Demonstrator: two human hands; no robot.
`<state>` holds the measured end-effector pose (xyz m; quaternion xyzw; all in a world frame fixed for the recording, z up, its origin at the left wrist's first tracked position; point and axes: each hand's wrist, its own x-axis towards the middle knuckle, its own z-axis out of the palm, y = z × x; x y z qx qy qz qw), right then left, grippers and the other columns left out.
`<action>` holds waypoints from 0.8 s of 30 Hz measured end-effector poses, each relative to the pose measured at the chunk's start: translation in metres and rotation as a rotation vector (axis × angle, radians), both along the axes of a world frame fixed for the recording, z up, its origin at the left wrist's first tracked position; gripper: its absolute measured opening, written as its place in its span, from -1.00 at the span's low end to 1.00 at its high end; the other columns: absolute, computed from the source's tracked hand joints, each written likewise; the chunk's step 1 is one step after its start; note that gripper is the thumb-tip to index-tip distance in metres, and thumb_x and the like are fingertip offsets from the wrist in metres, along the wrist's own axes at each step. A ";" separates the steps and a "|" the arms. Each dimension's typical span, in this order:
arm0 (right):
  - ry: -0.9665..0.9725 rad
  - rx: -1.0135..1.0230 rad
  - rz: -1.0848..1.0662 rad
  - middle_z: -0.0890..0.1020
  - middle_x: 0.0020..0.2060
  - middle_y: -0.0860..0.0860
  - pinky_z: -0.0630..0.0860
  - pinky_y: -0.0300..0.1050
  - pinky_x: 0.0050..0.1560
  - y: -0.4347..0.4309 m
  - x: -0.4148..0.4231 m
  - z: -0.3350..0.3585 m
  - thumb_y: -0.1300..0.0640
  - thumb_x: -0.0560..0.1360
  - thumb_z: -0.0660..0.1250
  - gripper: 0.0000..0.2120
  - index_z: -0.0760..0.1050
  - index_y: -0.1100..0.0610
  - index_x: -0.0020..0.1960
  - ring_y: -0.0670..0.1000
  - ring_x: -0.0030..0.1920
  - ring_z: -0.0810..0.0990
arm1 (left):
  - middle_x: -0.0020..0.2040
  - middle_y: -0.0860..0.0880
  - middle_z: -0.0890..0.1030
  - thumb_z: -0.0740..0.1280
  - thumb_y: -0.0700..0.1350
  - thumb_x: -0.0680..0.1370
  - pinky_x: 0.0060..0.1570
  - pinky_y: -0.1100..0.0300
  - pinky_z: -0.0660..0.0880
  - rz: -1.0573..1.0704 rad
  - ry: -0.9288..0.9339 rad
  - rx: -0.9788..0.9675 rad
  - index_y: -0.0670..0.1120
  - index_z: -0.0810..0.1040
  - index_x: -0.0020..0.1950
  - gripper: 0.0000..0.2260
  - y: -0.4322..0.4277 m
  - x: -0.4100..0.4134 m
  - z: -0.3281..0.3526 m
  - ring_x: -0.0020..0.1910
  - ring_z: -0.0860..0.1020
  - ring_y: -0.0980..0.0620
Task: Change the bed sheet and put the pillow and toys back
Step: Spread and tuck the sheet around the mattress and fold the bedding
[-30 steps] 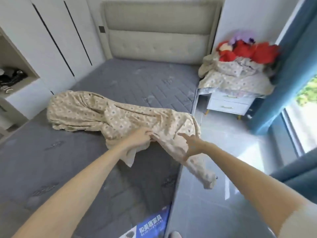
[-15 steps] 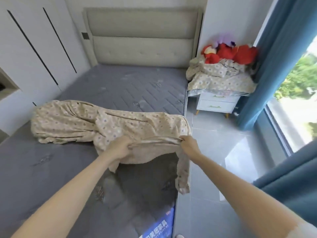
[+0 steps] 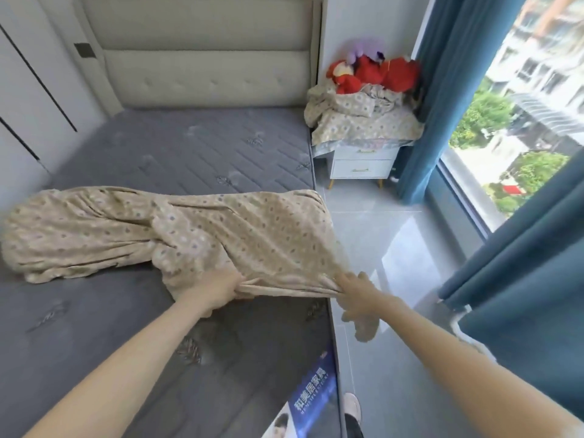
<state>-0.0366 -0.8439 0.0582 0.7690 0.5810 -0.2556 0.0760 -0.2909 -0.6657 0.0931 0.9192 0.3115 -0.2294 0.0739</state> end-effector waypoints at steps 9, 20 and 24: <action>-0.025 0.235 -0.347 0.43 -0.21 0.07 0.28 -0.09 -0.30 -0.003 -0.032 -0.012 0.31 0.49 0.16 -0.85 0.21 0.13 -0.08 0.13 -0.23 0.44 | -0.03 -0.07 0.42 0.19 -0.28 0.55 -0.21 0.07 0.39 0.119 -0.253 0.027 -0.11 0.51 0.16 -0.77 0.008 -0.044 -0.017 -0.09 0.44 -0.07; 0.200 -0.048 -0.309 0.47 -0.08 0.10 0.34 -0.05 -0.21 -0.018 -0.041 -0.057 0.05 0.51 0.20 -0.77 0.19 0.10 0.03 0.17 -0.04 0.49 | 0.37 -0.11 0.45 0.08 -0.34 0.56 -0.05 0.18 0.34 0.408 -0.321 -0.519 -0.03 0.30 0.48 -0.50 -0.008 -0.071 -0.048 0.22 0.48 -0.15; 0.585 -0.396 -0.483 0.32 0.34 -0.09 0.31 -0.09 0.12 -0.031 -0.038 -0.070 -0.45 0.26 0.37 -0.07 0.11 -0.12 0.48 0.08 0.35 0.34 | 0.28 0.08 0.47 0.37 0.24 0.44 0.12 0.21 0.39 0.320 -0.005 -0.654 0.07 0.34 0.33 -0.46 -0.018 -0.067 -0.067 0.21 0.46 0.00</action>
